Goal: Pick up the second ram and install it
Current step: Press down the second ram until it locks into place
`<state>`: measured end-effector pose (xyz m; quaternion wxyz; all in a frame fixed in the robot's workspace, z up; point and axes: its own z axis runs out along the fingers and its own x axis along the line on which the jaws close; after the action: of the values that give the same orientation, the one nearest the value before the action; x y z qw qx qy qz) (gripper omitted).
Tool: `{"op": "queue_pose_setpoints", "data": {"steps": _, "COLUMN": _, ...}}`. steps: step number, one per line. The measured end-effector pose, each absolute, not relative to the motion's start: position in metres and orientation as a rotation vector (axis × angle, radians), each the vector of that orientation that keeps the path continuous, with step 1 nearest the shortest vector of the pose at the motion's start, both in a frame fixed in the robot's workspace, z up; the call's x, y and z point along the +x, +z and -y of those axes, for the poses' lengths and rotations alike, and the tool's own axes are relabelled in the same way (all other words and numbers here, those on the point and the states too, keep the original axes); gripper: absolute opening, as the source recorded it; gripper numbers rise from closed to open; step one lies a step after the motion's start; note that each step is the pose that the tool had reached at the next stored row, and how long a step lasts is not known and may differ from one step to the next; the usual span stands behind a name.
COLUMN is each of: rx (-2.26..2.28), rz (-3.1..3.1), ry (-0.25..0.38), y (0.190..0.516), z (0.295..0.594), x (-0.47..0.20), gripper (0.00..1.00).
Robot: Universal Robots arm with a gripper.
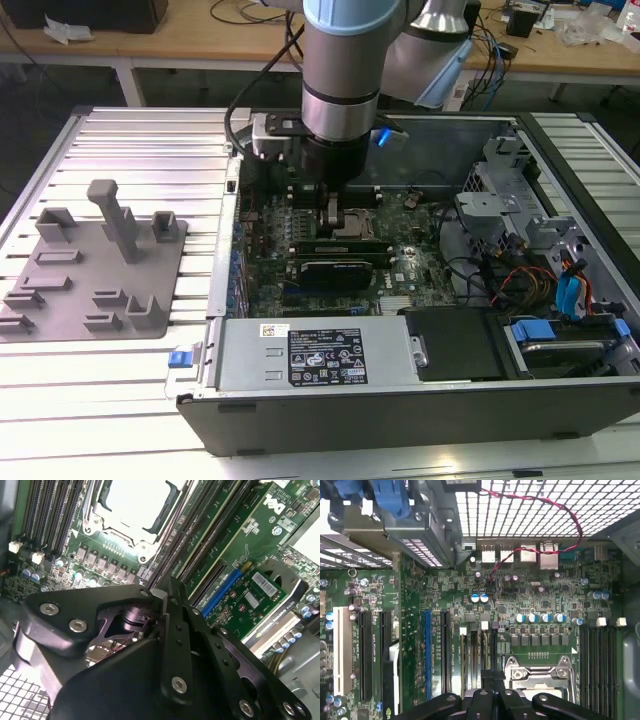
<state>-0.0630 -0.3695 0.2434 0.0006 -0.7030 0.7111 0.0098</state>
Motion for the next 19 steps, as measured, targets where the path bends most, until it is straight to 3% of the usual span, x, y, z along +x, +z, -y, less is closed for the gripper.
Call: {"op": "queue_pose_setpoints", "data": {"steps": 19, "rx": -2.208, "rz": -2.233, "ry": 0.031, "y": 0.232, "z": 0.37, "x": -0.063, "gripper": 0.08}}
